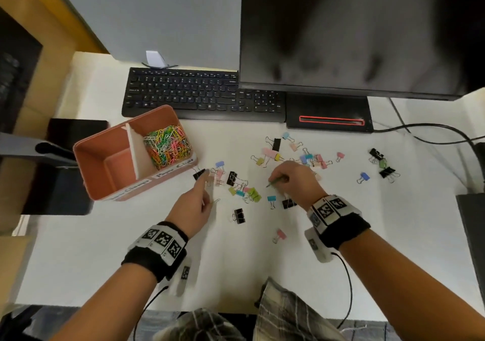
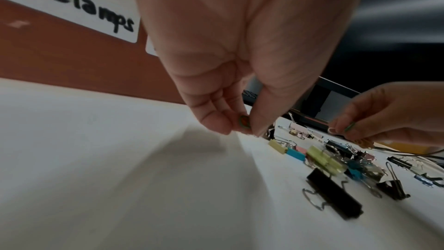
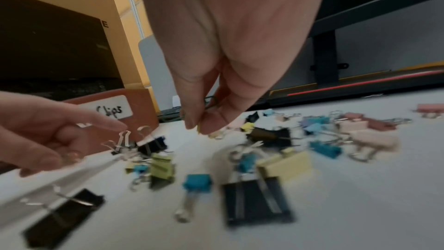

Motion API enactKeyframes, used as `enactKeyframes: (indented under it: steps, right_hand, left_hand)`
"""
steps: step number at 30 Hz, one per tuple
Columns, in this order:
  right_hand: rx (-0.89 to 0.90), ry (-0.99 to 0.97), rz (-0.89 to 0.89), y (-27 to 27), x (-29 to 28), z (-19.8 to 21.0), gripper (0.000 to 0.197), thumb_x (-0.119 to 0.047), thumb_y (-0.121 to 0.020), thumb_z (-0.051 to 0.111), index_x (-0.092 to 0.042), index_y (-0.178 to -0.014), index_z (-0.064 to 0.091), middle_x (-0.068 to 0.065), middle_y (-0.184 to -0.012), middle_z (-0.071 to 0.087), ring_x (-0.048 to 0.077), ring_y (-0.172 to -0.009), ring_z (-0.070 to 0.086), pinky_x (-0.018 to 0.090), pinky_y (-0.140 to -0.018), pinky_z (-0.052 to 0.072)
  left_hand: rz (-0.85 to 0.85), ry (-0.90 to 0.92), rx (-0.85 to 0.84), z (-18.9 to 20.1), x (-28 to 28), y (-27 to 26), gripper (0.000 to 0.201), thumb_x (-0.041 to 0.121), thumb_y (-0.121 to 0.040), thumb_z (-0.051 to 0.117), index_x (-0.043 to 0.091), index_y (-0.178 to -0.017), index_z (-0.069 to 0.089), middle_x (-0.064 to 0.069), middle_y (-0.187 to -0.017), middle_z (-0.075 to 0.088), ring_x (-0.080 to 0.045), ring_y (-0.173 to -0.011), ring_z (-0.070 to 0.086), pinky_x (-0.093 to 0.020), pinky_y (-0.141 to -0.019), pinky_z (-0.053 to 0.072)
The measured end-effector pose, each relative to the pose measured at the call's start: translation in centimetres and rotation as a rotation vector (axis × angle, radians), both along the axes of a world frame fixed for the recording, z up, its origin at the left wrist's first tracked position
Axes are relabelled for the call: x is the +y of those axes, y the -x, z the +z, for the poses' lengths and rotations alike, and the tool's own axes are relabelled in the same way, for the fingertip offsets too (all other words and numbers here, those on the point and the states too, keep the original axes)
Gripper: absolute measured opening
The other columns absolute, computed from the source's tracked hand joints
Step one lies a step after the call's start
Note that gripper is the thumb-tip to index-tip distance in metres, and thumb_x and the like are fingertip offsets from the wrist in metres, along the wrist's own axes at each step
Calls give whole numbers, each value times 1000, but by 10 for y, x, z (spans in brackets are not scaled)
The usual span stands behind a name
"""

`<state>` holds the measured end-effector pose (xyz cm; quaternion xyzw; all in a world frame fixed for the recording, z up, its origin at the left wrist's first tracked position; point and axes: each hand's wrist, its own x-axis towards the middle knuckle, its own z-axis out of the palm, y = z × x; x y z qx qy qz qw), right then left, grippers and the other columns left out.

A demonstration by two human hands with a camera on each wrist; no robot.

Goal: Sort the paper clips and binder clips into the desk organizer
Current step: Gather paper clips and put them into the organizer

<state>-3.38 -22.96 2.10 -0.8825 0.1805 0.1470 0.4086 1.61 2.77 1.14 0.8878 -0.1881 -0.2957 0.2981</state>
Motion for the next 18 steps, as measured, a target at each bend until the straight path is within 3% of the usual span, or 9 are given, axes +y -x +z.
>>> enactKeyframes:
  steps: [3,6,10,13,16,18]
  right_hand:
    - [-42,-82,114,0,34,4,5,-7,-80,67,-9,-83,70,5,-95,67,16,-85,62,17,-76,49]
    - [39,-54,234,-3,54,-2,6,-9,-80,68,-11,-84,71,5,-98,69,18,-93,64,29,-89,52]
    - [134,67,138,0,38,1,8,-11,-82,66,-11,-87,72,7,-108,68,20,-106,61,37,-100,47]
    - [91,60,27,-4,27,20,12,-5,-81,64,-10,-88,72,8,-106,68,20,-93,64,32,-87,55]
    - [-42,35,60,-31,46,45,13,-7,-84,62,-11,-91,72,6,-100,70,17,-87,65,31,-87,54]
    - [-123,1,120,-57,71,59,12,-11,-85,62,-12,-91,72,4,-99,70,14,-89,64,28,-89,52]
  left_hand:
    - [-84,-83,25,-7,4,-6,68,10,-87,52,18,-145,17,1,-87,60,-10,-71,52,-16,-65,36]
    - [-164,-96,36,-8,2,-7,66,11,-88,50,20,-145,20,0,-89,61,-13,-76,53,-19,-71,37]
    - [-204,1,33,9,10,-6,61,11,-88,52,26,-141,27,5,-84,60,-4,-66,52,-8,-62,38]
    - [-131,92,-75,39,23,-16,44,11,-88,54,25,-129,46,12,-78,56,-3,-63,53,-6,-63,41]
    - [30,136,-268,69,39,-41,30,9,-87,55,23,-114,58,5,-87,63,-5,-69,58,-10,-67,44]
    - [156,111,-315,81,48,-64,25,10,-86,56,22,-108,62,0,-94,64,-17,-79,62,-26,-76,50]
